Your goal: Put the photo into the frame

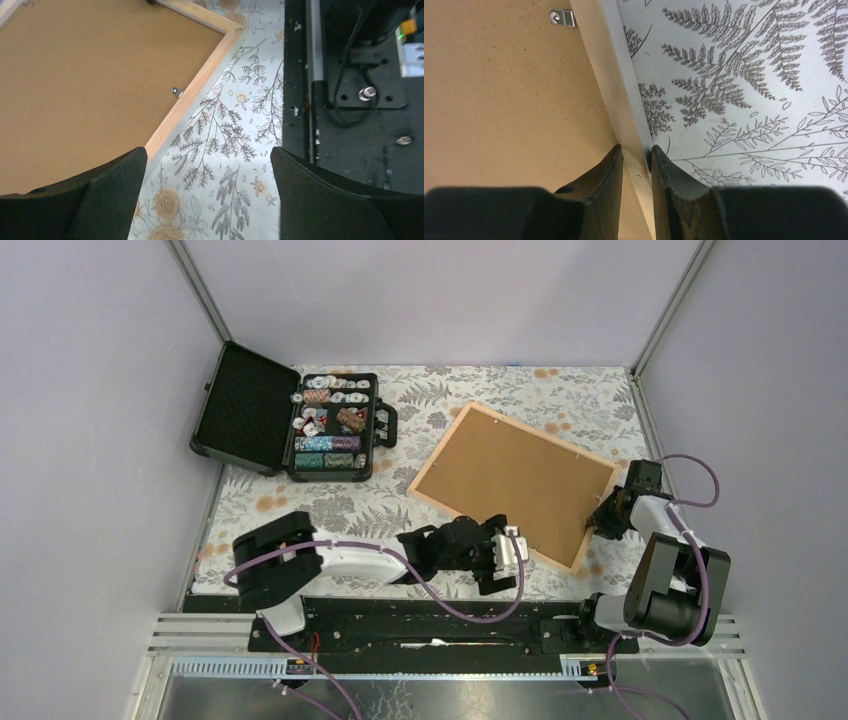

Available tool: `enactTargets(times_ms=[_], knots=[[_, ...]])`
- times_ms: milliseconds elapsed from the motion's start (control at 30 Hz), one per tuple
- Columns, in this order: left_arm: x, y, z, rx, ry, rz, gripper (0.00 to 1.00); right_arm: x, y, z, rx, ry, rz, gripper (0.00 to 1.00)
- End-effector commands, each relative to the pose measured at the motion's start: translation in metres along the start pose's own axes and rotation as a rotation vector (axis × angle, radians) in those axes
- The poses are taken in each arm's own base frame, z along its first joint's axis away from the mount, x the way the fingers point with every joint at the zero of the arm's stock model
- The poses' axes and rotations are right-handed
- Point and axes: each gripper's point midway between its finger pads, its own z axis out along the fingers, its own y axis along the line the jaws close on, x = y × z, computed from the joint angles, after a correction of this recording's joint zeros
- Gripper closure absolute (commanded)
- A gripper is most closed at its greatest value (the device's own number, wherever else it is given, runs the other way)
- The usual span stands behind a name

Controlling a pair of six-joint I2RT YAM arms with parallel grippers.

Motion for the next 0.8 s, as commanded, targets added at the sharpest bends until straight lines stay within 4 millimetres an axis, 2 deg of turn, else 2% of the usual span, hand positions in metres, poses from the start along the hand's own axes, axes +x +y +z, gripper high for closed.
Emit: enactTargets(times_ms=[0,200,367,533,667,767], knots=[[-0.021,0.017,0.018,-0.087,-0.117,0.257,0.02,-0.011,0.022,-0.019,-0.066,0.013,-0.047,1.00],[-0.010,0.030,0.035,-0.183,-0.130,0.399,0.02,-0.013,0.037,-0.040,-0.108,0.034,-0.078,1.00],[-0.011,0.032,0.039,-0.319,-0.175,0.547,0.02,-0.023,0.046,-0.062,-0.127,0.010,-0.090,1.00],[0.010,0.049,0.046,-0.437,-0.090,0.739,0.01,-0.026,0.051,-0.069,-0.143,0.009,-0.091,1.00],[0.000,0.065,0.059,-0.562,-0.078,0.790,0.03,-0.022,0.054,-0.071,-0.160,0.032,-0.086,1.00],[-0.009,0.080,0.063,-0.710,-0.055,0.893,0.10,-0.020,0.054,-0.073,-0.169,0.027,-0.083,1.00]])
